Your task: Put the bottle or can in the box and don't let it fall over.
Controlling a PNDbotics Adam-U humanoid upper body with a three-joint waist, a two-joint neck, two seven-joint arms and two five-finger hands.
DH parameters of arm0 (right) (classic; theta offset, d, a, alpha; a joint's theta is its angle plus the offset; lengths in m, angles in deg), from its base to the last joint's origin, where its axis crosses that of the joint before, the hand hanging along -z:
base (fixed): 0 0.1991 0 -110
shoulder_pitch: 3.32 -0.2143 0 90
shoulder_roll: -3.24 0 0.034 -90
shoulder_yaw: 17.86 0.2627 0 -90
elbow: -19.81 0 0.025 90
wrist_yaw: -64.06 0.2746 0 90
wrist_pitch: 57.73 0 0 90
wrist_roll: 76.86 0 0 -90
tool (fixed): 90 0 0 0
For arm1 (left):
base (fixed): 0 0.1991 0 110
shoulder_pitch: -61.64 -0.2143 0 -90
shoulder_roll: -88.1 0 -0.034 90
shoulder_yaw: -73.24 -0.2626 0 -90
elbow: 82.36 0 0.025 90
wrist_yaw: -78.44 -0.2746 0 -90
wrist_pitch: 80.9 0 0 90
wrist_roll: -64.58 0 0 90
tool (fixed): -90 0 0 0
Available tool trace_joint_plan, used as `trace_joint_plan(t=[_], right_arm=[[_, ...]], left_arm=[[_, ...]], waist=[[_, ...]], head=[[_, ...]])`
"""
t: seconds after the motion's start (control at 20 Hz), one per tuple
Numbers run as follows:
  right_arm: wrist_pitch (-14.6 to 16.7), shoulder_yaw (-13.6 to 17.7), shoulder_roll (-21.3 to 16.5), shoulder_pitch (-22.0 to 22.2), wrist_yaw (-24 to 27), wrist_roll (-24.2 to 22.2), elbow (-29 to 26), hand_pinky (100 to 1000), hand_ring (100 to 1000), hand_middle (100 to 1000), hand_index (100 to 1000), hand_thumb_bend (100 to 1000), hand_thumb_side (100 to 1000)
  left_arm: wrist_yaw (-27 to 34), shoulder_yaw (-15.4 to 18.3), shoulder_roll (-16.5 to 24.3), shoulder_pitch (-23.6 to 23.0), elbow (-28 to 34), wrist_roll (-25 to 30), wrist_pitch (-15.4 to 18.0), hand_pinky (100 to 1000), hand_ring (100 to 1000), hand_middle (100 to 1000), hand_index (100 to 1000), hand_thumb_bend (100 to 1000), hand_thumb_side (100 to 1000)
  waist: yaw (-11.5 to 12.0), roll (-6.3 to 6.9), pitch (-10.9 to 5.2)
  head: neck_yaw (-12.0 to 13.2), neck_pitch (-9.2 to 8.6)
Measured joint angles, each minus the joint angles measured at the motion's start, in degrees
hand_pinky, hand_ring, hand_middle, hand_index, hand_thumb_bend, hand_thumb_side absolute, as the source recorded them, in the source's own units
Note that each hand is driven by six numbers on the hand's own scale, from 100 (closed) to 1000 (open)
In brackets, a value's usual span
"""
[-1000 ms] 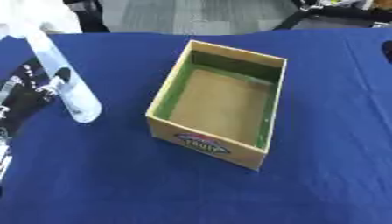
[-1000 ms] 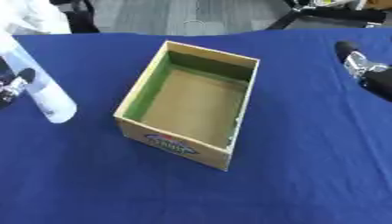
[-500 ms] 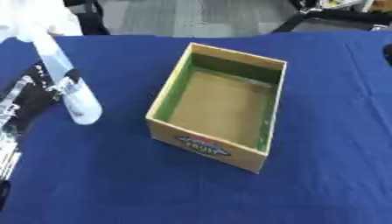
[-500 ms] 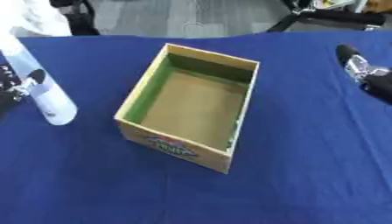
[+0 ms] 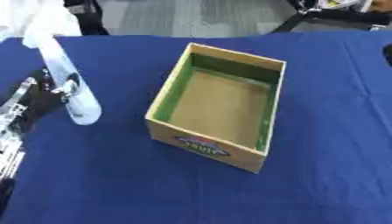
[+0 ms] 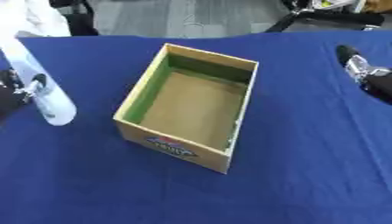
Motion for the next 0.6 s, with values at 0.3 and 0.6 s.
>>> trace_joint_plan(t=[0.3,0.6], right_arm=[[0.01,0.0,0.0,-0.01,0.01,-0.11,0.0,1000,922,1000,1000,528,100],[-0.03,-0.01,0.0,-0.02,0.13,-0.16,0.0,1000,922,1000,1000,530,100]], left_arm=[[1.26,-0.28,-0.06,0.15,-0.15,-2.52,-0.75,1000,1000,1000,697,100,168],[2.35,-0.36,-0.11,0.16,-0.34,-5.4,-0.96,1000,1000,1000,608,100,338]], waist=[[-0.04,0.0,0.0],[-0.07,0.01,0.0]], head=[[0.0,-0.12],[0.0,-0.13]])
